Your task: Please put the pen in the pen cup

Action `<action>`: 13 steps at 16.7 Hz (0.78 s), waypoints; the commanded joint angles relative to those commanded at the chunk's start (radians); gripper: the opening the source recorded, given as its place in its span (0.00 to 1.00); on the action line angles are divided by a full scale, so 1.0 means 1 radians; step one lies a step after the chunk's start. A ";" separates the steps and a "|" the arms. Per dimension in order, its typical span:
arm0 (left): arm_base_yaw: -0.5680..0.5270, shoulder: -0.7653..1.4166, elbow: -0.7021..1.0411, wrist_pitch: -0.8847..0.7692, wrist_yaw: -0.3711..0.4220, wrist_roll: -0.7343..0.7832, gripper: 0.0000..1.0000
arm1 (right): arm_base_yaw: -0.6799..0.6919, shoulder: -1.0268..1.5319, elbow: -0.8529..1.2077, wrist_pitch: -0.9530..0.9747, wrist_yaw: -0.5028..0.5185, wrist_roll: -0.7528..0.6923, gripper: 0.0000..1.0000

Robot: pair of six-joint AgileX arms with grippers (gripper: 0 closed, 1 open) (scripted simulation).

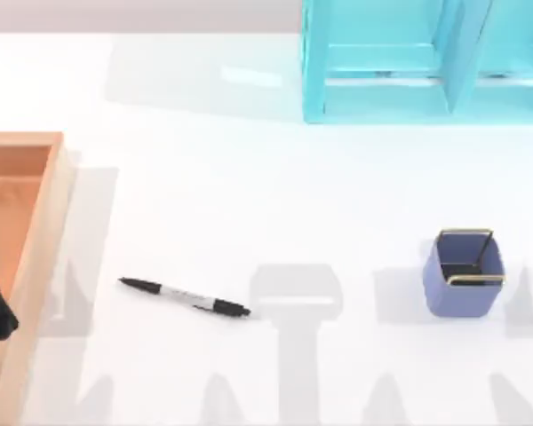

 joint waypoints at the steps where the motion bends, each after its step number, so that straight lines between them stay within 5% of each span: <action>1: 0.000 0.000 0.000 0.000 0.000 0.000 1.00 | 0.000 0.000 0.000 0.000 0.000 0.000 1.00; 6: 0.000 0.000 0.000 0.000 0.000 0.000 1.00 | 0.039 0.089 0.089 -0.056 -0.020 -0.003 1.00; 13: 0.000 0.000 0.000 0.000 0.000 0.000 1.00 | 0.243 0.578 0.528 -0.376 -0.121 -0.040 1.00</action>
